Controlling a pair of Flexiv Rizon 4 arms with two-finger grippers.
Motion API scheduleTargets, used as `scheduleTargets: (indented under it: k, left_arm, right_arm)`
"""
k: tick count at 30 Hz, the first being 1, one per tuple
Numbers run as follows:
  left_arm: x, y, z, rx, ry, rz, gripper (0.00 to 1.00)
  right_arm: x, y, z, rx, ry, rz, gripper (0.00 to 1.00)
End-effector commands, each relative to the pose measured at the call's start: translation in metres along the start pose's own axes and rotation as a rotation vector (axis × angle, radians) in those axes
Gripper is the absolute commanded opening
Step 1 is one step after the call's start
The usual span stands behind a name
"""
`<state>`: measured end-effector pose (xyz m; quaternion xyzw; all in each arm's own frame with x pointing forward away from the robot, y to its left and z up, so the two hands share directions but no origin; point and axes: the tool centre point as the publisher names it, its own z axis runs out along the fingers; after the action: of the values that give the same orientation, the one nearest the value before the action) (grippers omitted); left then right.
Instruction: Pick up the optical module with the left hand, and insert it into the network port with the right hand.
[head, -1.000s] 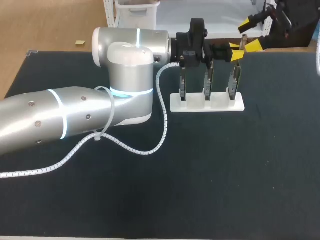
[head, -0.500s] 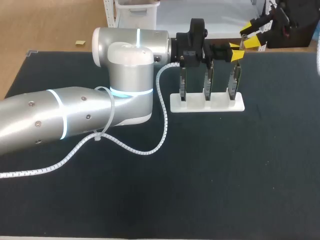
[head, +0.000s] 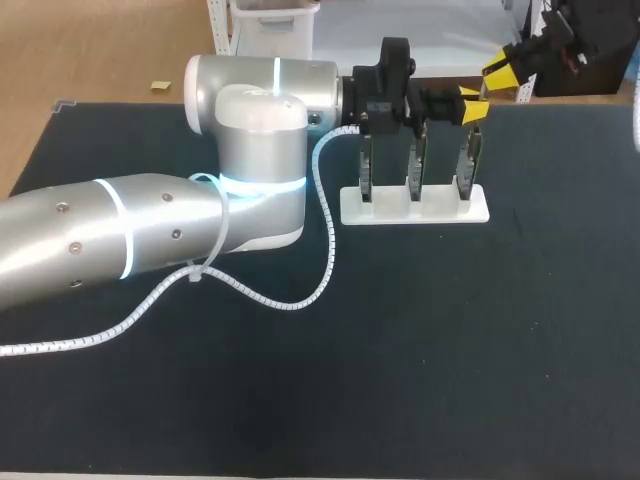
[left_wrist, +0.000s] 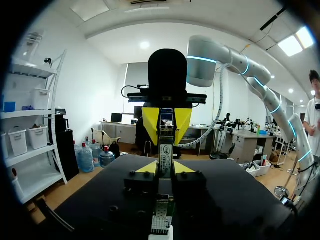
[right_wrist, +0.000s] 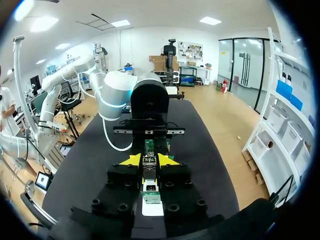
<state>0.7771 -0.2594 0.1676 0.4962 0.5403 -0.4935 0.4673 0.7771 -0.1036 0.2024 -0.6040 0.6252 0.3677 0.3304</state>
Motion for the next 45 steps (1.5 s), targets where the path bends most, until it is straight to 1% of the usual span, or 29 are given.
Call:
scheduleTargets:
  k: [1, 2, 12, 22, 24, 30, 34, 36, 40, 45]
  left_arm:
    - [0.000, 0.000, 0.000, -0.005, 0.000, 0.000, 0.80]
    - [0.000, 0.000, 0.000, -0.005, 0.000, 0.000, 1.00]
    - [-0.001, -0.001, -0.003, -0.004, -0.003, 0.002, 1.00]
    - [-0.003, -0.007, -0.011, -0.032, 0.079, 0.012, 1.00]
    - [-0.003, -0.007, -0.013, -0.040, 0.100, 0.011, 1.00]
    - [-0.001, -0.008, -0.019, -0.061, 0.198, 0.031, 1.00]
    - [0.003, -0.006, -0.020, -0.066, 0.259, 0.033, 1.00]
    - [0.004, -0.005, -0.021, -0.061, 0.273, 0.028, 1.00]
    - [0.011, -0.001, -0.022, -0.052, 0.343, 0.039, 1.00]
    - [0.020, 0.002, -0.026, -0.028, 0.390, 0.045, 1.00]
  right_arm:
    - [0.000, 0.003, 0.001, 0.003, -0.001, 0.000, 0.00]
    - [0.000, 0.003, 0.001, 0.002, -0.001, 0.000, 0.00]
    - [-0.001, 0.002, 0.001, 0.004, 0.000, 0.000, 0.00]
    - [0.000, 0.001, 0.000, 0.012, -0.004, 0.001, 0.00]
    - [0.000, 0.001, 0.000, 0.012, -0.004, 0.000, 0.00]
    - [0.000, 0.001, 0.000, 0.012, -0.008, -0.002, 0.00]
    - [0.000, 0.002, 0.000, 0.012, -0.008, 0.001, 0.00]
    - [0.000, 0.002, 0.000, 0.011, -0.008, 0.000, 0.00]
    - [0.000, 0.002, 0.000, 0.014, -0.008, -0.001, 0.00]
    - [0.000, 0.003, 0.000, 0.011, -0.006, -0.002, 0.00]
